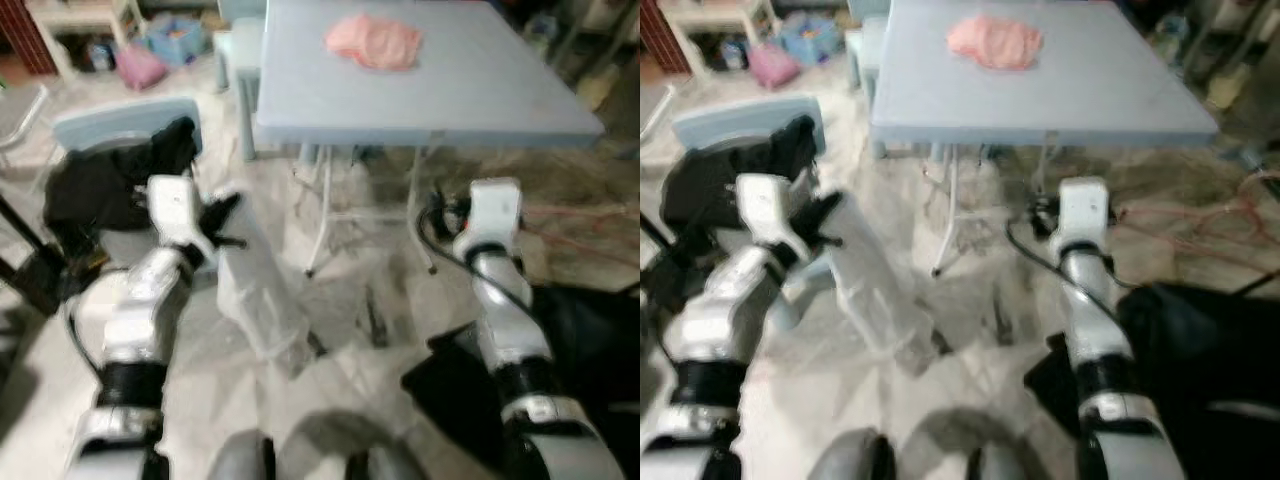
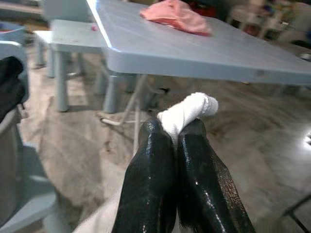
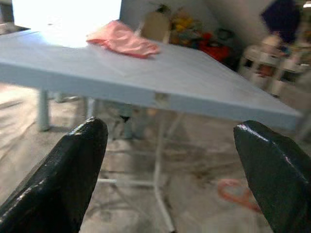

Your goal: Hang hanger

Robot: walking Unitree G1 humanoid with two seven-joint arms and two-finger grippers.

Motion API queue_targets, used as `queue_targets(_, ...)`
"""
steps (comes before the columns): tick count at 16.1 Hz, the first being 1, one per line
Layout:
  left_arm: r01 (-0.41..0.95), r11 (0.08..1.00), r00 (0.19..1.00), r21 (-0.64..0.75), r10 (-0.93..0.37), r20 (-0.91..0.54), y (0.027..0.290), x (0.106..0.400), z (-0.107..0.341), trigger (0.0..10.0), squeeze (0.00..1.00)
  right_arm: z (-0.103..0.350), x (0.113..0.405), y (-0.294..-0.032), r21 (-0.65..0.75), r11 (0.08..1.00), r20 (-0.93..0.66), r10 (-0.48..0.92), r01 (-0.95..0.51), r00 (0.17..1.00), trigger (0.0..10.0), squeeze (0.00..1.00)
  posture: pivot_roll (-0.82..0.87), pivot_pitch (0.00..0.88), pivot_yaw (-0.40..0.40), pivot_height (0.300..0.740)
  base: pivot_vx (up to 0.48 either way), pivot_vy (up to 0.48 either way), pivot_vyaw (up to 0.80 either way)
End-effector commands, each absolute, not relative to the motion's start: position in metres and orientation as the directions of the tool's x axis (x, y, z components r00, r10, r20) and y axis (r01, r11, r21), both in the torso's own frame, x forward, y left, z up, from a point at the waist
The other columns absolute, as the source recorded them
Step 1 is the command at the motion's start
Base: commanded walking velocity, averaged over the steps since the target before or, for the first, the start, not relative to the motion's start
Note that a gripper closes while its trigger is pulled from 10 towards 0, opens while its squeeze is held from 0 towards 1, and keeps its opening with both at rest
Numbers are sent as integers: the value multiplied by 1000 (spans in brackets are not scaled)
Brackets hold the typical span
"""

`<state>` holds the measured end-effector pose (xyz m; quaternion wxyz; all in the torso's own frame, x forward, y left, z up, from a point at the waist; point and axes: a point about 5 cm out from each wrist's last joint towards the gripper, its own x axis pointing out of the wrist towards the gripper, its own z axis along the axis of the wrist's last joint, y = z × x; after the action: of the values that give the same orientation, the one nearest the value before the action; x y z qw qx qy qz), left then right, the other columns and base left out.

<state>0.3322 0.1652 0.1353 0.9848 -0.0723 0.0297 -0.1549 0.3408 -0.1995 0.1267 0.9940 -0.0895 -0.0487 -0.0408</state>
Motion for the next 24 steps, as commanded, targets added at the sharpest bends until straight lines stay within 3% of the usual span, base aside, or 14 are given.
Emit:
queue_targets(1, 297, 948, 955, -115, -294, 40, 173, 335, 151, 10000, 0, 132, 344, -194, -167, 983, 124, -54, 75, 991, 10000, 0, 10, 40, -44, 740, 0, 0, 0)
queue_targets(7, 301, 943, 952, -141, -291, 92, 176, 335, 157, 10000, 0, 134, 345, -194, -169, 983, 130, -52, 73, 990, 10000, 0, 9, 41, -44, 740, 172, 0, 0)
queue_targets(18, 299, 942, 953, -153, -288, 96, 176, 334, 156, 10000, 0, 132, 343, -195, -165, 983, 127, -56, 77, 990, 10000, 0, 5, 54, -42, 740, 446, 0, 0)
queue_targets(24, 292, 944, 956, -154, -283, 79, 176, 335, 154, 10000, 0, 132, 344, -194, -169, 983, 122, -53, 73, 991, 10000, 0, 3, 58, -45, 740, 448, 0, -427)
